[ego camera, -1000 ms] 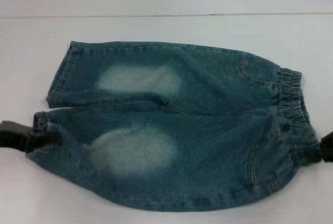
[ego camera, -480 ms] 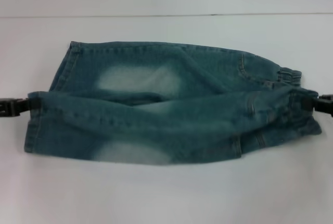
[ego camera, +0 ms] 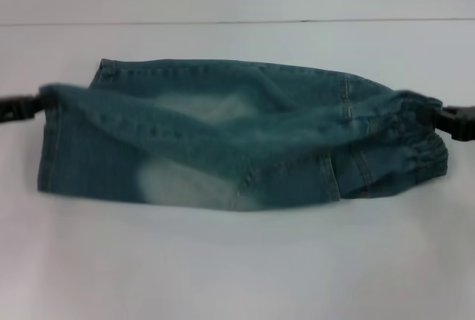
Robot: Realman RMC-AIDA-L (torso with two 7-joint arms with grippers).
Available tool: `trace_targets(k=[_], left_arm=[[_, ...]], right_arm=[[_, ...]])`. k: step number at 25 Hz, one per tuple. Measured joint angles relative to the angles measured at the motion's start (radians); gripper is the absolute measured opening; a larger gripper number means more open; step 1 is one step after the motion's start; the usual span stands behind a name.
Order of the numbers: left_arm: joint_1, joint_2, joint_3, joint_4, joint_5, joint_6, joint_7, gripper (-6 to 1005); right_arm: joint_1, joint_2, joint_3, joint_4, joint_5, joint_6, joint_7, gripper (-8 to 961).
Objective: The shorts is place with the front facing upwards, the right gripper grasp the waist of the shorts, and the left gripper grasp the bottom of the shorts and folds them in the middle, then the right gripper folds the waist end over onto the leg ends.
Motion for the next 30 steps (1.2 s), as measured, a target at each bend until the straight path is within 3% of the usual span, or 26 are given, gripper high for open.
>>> trace_targets(k=[12,20,30], left_arm=[[-0.065,-0.016,0.017,-0.095,-0.173,-0.245,0.138,34],[-0.099,-0.036,0.077,-0.161,-0.205,-0.402,0.242,84],[-0.117,-0.052,0.108,-0.173,-0.217,-0.452,0.274,146]], right_arm=[[0.007,0.086,-0.001,0.037,0.218,0.226,-0.284,46],[0.045,0.106,-0.007,0.057,0.237,0.316,-0.357,50],[0.057,0.111,-0.010,0.089,0.248,0.415,-0.332,55]])
